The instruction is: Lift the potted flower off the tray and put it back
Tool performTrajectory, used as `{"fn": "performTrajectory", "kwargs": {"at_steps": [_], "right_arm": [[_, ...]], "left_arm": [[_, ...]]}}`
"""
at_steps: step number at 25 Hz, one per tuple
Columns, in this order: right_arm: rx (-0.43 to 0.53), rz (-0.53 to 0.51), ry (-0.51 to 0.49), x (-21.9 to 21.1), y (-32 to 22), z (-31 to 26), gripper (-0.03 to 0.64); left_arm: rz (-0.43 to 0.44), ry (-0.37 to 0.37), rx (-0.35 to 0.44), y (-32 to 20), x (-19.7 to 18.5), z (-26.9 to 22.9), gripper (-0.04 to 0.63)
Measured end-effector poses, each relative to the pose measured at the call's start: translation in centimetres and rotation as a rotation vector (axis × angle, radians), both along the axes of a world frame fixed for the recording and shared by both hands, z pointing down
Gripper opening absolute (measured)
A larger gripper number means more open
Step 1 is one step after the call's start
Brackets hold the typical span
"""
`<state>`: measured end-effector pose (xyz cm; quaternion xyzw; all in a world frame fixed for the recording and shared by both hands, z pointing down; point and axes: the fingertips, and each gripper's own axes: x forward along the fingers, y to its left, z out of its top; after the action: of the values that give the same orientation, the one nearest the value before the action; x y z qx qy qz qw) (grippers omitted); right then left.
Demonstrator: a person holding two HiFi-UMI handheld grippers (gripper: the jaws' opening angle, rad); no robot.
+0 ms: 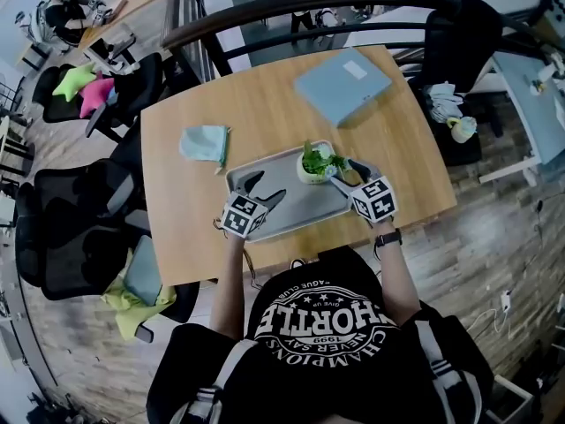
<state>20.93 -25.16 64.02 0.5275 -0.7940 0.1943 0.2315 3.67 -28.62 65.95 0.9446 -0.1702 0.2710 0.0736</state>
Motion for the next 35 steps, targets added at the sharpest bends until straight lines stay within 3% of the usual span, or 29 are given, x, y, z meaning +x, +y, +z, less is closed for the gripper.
{"fn": "performTrajectory", "kwargs": {"at_steps": [2,14,22,29,35], "right_arm": [[0.016,-0.002,-0.011,-0.9,0.5,-0.6,0.289],[0.099,-0.051,-0.047,-8.2,5.2,-4.2,0.162],[0.133,-0.067,-0.068,-10.7,6.9,-5.8,0.021],[0.177,-0.102,-0.105,-11.3,4.0,-10.0,0.018],[0.232,-0.065,-0.133,-10.0,3.9,-13.3,0.019]], "left_arm": [[-0.042,0.04,0.02,0.3,-1.2,-1.1,0.26],[-0.114,0.127,0.083,5.6,-6.8,-4.4,0.098],[-0.192,0.157,0.127,7.3,-8.2,-7.1,0.049],[-0.315,0.18,0.168,6.1,-8.5,-10.9,0.031],[-0.414,0.23,0.216,5.6,-8.5,-15.1,0.031]]}}
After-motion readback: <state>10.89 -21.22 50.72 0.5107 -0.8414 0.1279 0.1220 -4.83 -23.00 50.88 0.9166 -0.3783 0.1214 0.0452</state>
